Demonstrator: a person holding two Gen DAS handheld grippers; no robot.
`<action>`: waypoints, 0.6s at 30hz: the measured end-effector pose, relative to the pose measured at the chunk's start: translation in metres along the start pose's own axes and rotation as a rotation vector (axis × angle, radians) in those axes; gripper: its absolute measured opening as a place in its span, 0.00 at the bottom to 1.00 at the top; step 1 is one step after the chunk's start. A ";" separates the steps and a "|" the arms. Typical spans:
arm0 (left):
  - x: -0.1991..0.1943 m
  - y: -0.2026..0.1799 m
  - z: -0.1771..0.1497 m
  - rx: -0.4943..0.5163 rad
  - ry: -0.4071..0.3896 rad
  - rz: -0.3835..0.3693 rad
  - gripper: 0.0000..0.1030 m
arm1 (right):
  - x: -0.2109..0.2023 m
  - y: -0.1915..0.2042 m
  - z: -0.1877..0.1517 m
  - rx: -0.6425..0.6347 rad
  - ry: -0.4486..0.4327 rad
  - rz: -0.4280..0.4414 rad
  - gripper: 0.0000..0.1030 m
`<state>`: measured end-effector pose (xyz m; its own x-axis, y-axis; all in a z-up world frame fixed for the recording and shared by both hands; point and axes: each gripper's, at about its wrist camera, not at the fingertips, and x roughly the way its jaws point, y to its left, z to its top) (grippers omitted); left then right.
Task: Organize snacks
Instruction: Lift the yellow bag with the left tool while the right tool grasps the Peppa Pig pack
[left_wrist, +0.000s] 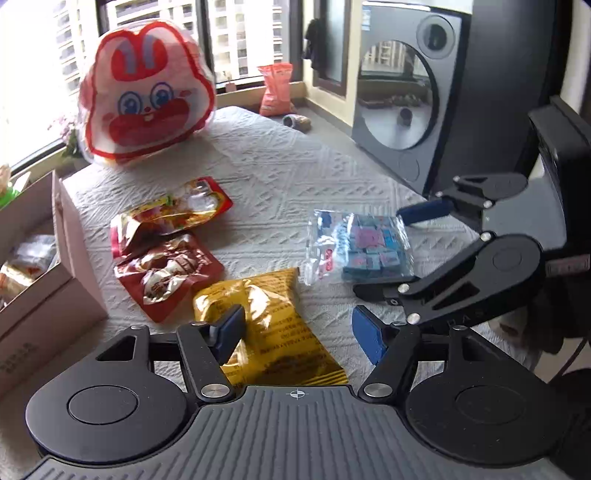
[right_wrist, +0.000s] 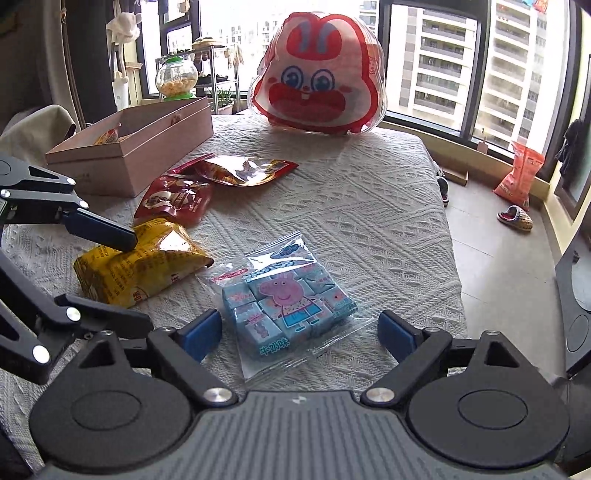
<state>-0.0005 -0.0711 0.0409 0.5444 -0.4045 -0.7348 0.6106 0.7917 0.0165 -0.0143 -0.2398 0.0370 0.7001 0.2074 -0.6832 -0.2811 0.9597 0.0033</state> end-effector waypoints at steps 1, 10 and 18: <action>-0.001 0.005 0.000 -0.026 -0.012 0.036 0.66 | 0.001 0.000 0.000 0.002 -0.001 0.001 0.89; 0.023 0.037 -0.001 -0.190 0.042 0.044 0.73 | 0.003 0.000 0.001 0.001 -0.002 0.000 0.90; 0.013 0.052 -0.012 -0.292 0.006 -0.028 0.71 | 0.005 -0.001 0.004 -0.004 0.031 0.032 0.97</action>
<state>0.0312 -0.0294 0.0244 0.5259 -0.4256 -0.7364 0.4335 0.8790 -0.1985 -0.0081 -0.2389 0.0363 0.6700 0.2321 -0.7051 -0.3060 0.9518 0.0225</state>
